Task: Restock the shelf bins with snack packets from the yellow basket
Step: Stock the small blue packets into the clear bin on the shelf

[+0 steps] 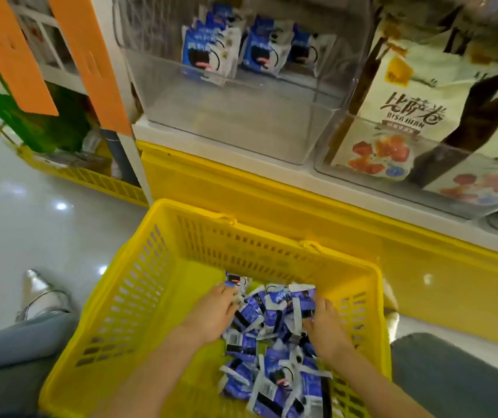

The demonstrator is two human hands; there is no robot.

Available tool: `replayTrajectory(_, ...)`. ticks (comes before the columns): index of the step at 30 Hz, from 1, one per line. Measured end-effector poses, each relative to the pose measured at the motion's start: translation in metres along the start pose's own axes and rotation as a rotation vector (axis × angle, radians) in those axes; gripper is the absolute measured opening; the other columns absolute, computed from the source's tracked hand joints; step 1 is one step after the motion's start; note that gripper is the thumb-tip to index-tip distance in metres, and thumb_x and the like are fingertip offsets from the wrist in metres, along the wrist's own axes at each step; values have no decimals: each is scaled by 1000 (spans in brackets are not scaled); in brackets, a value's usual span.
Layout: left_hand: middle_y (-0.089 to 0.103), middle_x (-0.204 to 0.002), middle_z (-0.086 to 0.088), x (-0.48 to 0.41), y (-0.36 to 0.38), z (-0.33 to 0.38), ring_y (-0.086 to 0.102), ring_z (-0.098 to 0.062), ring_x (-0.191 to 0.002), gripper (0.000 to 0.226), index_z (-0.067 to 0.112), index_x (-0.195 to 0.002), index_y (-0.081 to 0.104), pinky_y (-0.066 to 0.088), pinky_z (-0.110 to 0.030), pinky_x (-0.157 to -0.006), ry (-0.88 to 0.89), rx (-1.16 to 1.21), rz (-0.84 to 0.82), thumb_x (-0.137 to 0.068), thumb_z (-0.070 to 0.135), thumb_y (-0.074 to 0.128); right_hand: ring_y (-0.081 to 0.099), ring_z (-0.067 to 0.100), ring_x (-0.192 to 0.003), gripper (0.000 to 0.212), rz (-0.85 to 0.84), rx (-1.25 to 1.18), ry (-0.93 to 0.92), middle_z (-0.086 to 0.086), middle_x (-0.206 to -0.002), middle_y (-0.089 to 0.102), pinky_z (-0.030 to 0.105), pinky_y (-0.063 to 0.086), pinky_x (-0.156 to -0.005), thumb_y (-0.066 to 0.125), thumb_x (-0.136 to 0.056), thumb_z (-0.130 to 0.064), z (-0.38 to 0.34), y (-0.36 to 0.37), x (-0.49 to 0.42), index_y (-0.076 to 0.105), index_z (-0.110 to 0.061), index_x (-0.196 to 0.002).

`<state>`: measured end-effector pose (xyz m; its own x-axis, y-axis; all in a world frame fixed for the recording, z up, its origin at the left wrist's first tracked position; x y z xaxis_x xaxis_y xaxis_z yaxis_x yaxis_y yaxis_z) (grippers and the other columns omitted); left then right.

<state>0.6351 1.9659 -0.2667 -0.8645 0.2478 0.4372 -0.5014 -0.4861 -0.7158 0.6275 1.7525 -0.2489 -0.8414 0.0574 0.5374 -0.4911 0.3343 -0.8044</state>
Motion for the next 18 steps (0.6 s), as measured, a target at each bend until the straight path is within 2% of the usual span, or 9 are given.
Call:
replayTrajectory(3,40,-140,-8,-18,25,-15,48,-23,-120,41,13,-136,37,41,-33,-98,-110,111,-91,-98,26,44,22,25,-141,65,7,-61,81,13,-153,19,29,24,-110,49,-97,-24,10,10,-12,12,-4,-147)
replayTrajectory(7,37,-146,-10,-36,43,-30,42,-26,-129,51,11,-141,30,39,-35,-101,-213,241,-134,-96,22,49,8,24,-145,65,-46,254,66,10,-157,7,31,10,-118,32,-101,-38,16,18,-24,1,-5,-148)
replayTrajectory(10,35,-148,-9,-42,58,-38,38,-26,-133,58,10,-142,28,37,-35,-103,-263,306,-173,-92,19,56,20,25,-139,64,-35,259,59,8,-150,24,32,17,-116,38,-98,-41,16,15,-34,12,-8,-147)
replayTrajectory(13,39,-143,-9,-48,64,-38,42,-25,-128,64,11,-139,33,40,-34,-100,-278,227,-150,-86,22,66,29,25,-132,60,-30,194,25,8,-142,35,33,26,-110,48,-95,-40,14,12,-40,25,-13,-143)
replayTrajectory(17,48,-121,-6,-46,67,-31,49,-20,-101,50,17,-118,43,40,-28,-77,-249,167,-192,-79,29,72,34,25,-123,46,-31,219,-39,7,-132,44,34,35,-101,56,-90,-40,14,8,-44,44,-18,-129)
replayTrajectory(18,49,-121,-6,-43,68,-31,48,-19,-98,50,17,-117,44,40,-28,-76,-247,161,-218,-78,31,73,35,25,-122,42,-25,243,-55,7,-131,44,34,34,-101,55,-90,-41,13,6,-43,47,-19,-126)
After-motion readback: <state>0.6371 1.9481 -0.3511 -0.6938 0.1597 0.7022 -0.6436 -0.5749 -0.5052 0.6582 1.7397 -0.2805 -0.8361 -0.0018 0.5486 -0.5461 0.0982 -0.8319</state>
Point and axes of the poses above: each hand's wrist, its own x-axis away from the middle knuckle, its own y-axis out of the palm, z = x × y, the point moved 7 cm from there along -x, towards the middle knuckle
